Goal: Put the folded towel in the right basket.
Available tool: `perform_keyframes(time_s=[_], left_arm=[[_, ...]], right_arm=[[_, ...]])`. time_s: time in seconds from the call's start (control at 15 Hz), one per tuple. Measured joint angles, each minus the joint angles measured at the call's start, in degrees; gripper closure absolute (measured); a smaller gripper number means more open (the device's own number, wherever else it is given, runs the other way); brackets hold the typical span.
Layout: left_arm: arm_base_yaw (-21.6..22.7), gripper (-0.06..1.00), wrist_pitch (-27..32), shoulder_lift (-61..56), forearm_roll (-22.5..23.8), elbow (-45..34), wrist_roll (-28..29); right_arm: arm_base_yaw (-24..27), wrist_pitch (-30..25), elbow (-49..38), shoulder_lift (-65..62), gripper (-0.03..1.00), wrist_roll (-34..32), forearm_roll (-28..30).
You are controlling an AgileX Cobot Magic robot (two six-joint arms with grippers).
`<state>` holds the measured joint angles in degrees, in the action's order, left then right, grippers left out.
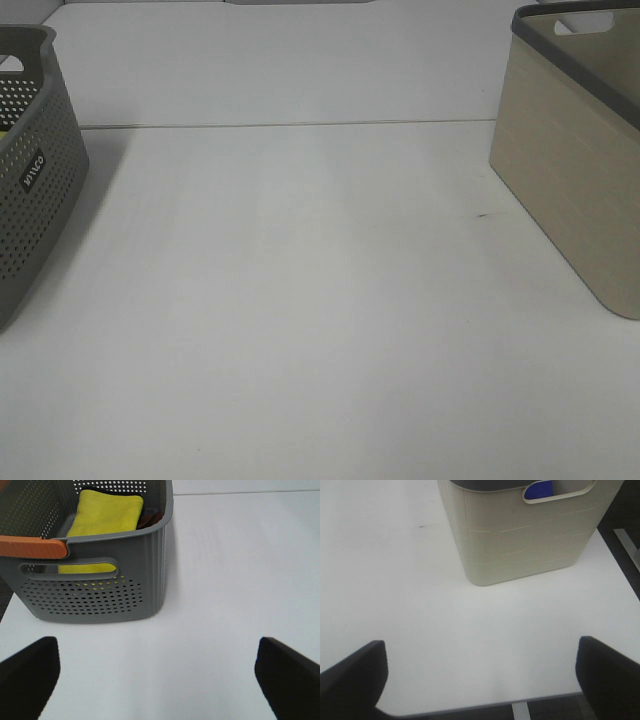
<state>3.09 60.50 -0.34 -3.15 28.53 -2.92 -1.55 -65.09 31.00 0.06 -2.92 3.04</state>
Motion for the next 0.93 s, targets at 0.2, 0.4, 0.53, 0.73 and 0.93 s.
perform_keyframes(time_s=[0.2,0.4,0.53,0.73,0.93], left_arm=[[0.0,-0.04,0.0,0.0,-0.1,0.0,0.0],[0.0,-0.04,0.0,0.0,-0.1,0.0,0.0],[0.0,-0.04,0.0,0.0,-0.1,0.0,0.0],[0.0,-0.04,0.0,0.0,-0.1,0.0,0.0],[0.0,-0.04,0.0,0.0,-0.1,0.0,0.0]], right_arm=[[0.0,3.3,-1.7,-0.3,0.0,-1.3,0.3],[0.0,4.0,-2.0,-0.3,0.0,-1.4,0.2],[0.0,4.0,-2.0,-0.3,0.0,-1.4,-1.0],[0.0,4.0,-2.1,-0.3,0.0,-1.2,-1.9],[0.0,4.0,-2.1,-0.3,0.0,-1.2,-2.2]])
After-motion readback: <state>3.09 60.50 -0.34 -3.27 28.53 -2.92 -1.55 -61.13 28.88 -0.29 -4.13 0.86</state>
